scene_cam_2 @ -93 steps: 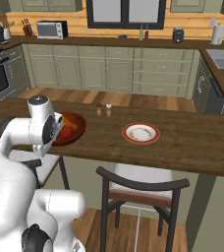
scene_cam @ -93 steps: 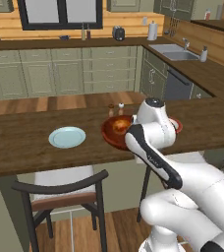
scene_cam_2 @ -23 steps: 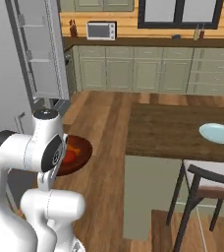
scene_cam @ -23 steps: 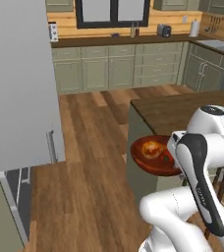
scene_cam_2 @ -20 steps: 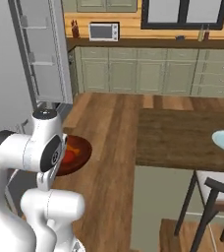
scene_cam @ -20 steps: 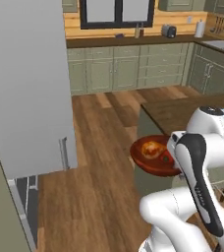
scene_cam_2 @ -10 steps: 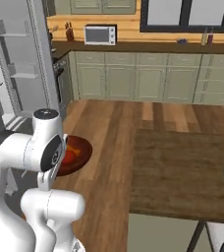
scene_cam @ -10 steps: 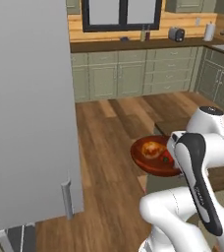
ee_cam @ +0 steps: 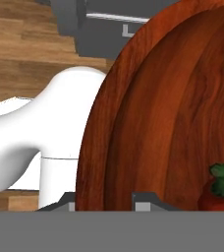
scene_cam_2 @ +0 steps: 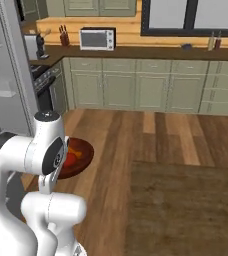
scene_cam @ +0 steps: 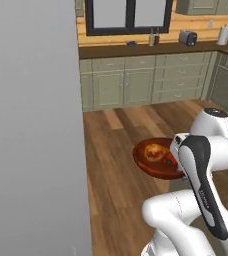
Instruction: Pick the chicken drumstick and bell pepper from their plates and place them in the bowl. Then put the bowl in the fridge.
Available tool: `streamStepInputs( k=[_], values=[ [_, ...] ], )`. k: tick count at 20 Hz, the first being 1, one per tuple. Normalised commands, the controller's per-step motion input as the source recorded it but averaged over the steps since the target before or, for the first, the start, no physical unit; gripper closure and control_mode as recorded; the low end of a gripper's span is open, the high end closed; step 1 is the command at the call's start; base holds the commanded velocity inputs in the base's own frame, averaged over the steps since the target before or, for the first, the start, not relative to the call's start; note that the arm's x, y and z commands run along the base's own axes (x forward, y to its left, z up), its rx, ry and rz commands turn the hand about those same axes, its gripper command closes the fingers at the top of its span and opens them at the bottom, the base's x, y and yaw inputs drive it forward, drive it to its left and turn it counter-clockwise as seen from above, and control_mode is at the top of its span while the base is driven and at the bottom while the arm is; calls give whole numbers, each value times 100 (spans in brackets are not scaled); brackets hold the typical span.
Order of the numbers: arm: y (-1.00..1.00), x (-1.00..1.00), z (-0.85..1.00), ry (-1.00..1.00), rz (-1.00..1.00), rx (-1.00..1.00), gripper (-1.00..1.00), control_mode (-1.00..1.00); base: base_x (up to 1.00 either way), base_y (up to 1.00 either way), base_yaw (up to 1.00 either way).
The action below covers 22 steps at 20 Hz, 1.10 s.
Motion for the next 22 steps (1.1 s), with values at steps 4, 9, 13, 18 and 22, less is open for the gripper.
streamStepInputs(
  k=[4, 9, 13, 18, 22],
  values=[
    [0, 0, 0, 0, 0, 0, 100, 100, 84, -15, 0],
    [0, 0, 0, 0, 0, 0, 100, 100, 83, -7, 0],
    [0, 0, 0, 0, 0, 0, 100, 100, 81, -5, 0],
    [0, 0, 0, 0, 0, 0, 100, 100, 25, -1, 19],
    [0, 0, 0, 0, 0, 0, 100, 100, 3, 0, 38]
  ],
)
